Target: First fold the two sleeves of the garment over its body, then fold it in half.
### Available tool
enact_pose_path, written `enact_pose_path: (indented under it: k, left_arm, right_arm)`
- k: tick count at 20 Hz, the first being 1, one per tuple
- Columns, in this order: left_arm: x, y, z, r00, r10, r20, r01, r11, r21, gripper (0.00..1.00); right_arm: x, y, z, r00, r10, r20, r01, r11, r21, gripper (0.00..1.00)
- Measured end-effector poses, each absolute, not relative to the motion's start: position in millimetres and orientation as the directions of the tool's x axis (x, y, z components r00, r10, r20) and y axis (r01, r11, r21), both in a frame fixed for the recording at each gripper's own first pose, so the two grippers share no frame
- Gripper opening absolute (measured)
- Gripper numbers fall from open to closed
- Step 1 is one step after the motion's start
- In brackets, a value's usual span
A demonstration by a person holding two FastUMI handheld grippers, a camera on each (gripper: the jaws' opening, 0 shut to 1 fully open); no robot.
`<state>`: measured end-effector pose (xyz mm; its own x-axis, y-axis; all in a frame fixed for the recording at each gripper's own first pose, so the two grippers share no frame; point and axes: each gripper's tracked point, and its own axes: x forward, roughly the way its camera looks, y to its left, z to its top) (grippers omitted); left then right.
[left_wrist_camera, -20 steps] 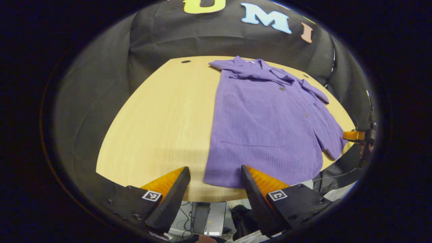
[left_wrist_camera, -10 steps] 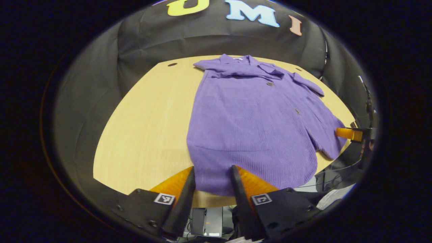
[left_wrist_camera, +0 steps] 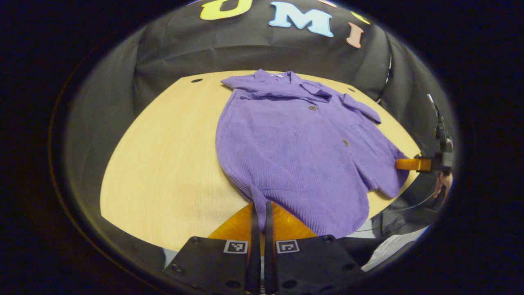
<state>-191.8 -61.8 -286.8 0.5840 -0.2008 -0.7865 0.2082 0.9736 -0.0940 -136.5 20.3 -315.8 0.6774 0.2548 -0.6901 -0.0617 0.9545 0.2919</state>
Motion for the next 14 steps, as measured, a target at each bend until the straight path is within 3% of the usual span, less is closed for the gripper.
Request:
enact_pose_path:
  k: [6,14]
  left_arm:
    - [-164.9,-105.9,-233.8,0.645,-0.304,-0.701,0.257,0.95,-0.176,0.11]
    - [-85.5,-126.1,-182.1,0.721,-0.303,-0.623,0.211,0.953,-0.218,0.1]
  right_arm:
    - [-119.6,33.4,-255.4,0.731,0.362,-0.578,-0.212,0.926,0.312,0.05]
    - [-50.4,59.9,-188.7,0.755,0.445,-0.482,-0.322,0.892,0.318,0.05]
